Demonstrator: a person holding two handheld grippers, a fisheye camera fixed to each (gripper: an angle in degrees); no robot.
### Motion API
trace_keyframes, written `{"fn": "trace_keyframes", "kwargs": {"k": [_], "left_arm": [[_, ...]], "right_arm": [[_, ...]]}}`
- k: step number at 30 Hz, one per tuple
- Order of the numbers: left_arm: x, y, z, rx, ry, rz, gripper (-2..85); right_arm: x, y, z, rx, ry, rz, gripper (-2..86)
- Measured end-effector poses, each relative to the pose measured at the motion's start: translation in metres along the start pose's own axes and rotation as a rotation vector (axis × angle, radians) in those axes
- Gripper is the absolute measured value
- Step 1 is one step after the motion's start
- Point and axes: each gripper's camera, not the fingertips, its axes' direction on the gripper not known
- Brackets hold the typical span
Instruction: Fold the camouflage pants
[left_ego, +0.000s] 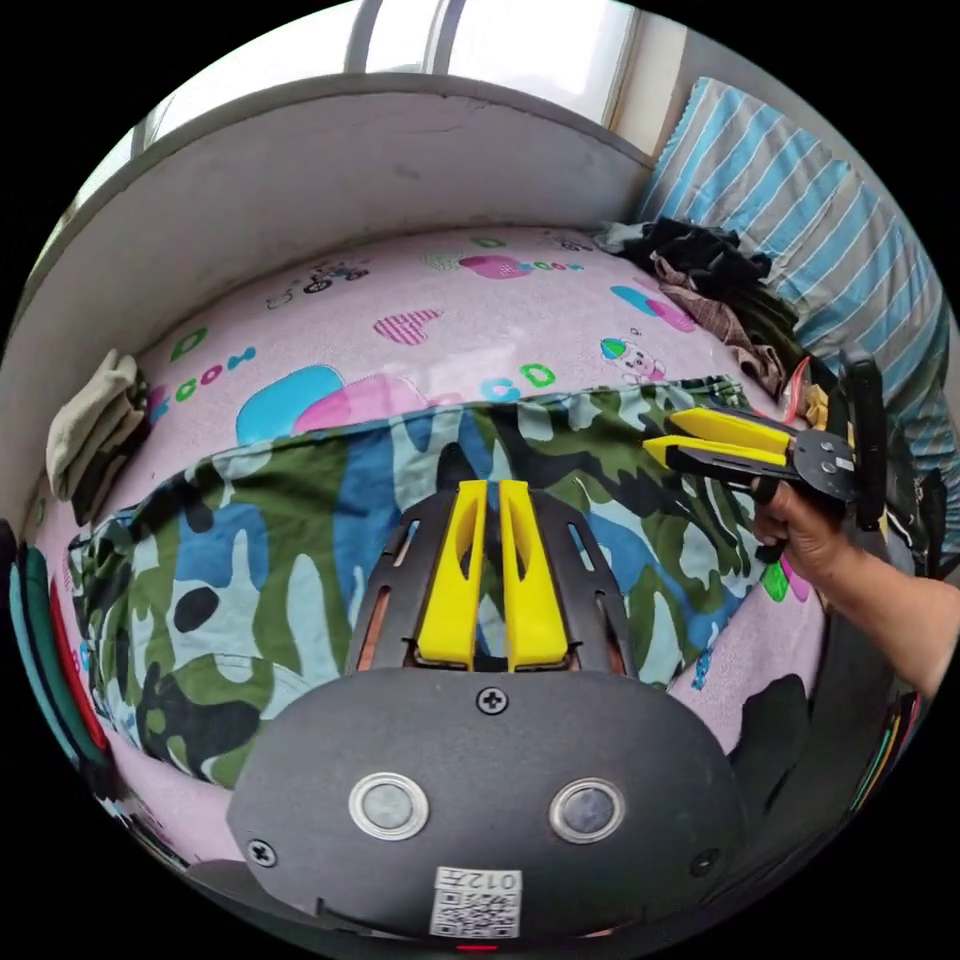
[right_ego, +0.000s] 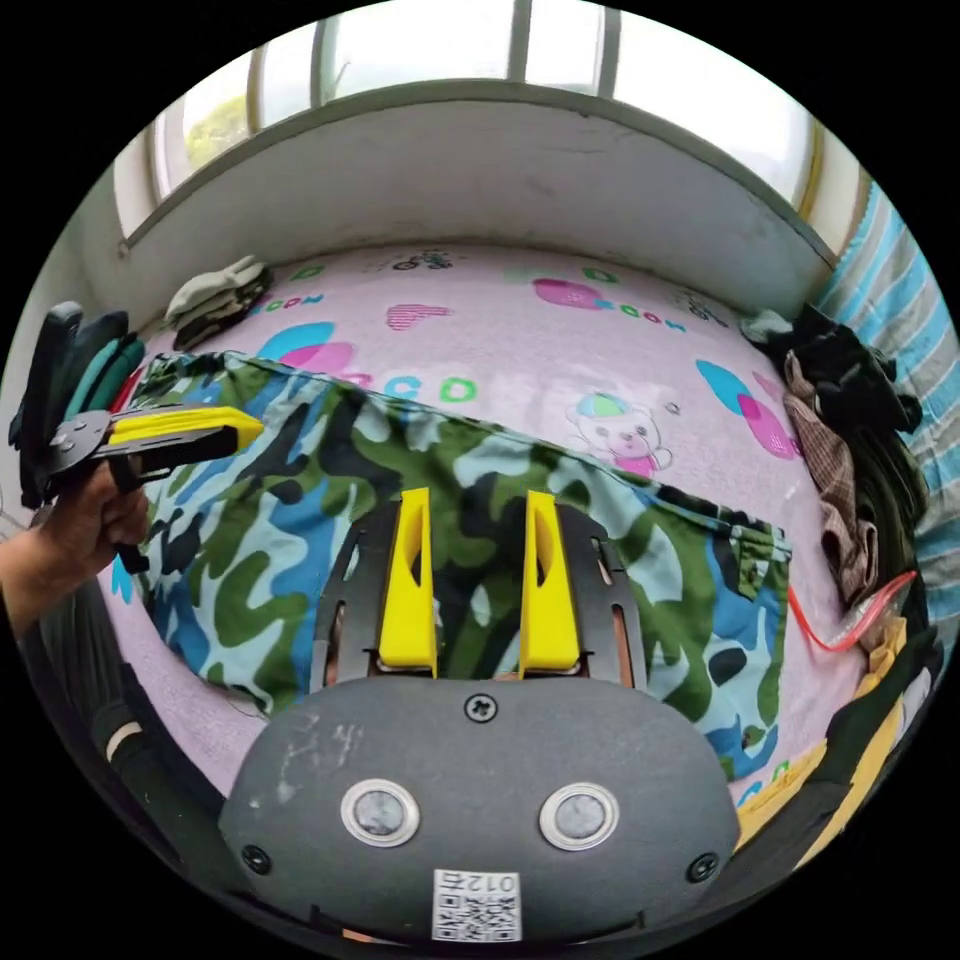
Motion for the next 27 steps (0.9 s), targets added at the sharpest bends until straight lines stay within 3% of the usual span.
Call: {"fn": "trace_keyframes", "kwargs": {"k": [3, 7, 15, 21, 24, 27], "left_arm": [[0.014, 0.005, 0.027, -0.092, -0.019, 0.024, 0.4], [0.017, 0.009, 0.027, -0.016, -0.066, 0.043, 0.2], [-0.006, 0.002, 0.036, -0.023, 0.041, -0.010, 0.0], [-0.002, -0.015, 0.037, -0.096, -0.003, 0.047, 0.0], [0.010, -0.022, 0.016, 0.027, 0.081, 0.081, 0.2], [0.031, -0.031, 0.031, -0.007, 0.078, 0.136, 0.4]], "right_arm": [[0.018, 0.006, 0.007, -0.059, 0.014, -0.002, 13.4], [0.029, 0.011, -0.001, -0.025, -0.039, -0.083, 13.2], [0.040, 0.005, -0.013, -0.016, -0.070, -0.201, 12.4], [0.060, -0.004, -0.029, -0.049, -0.071, -0.055, 9.4], [0.077, 0.009, -0.056, 0.059, 0.011, 0.016, 8.1], [0.098, 0.016, -0.053, 0.042, 0.096, 0.077, 8.3]]}}
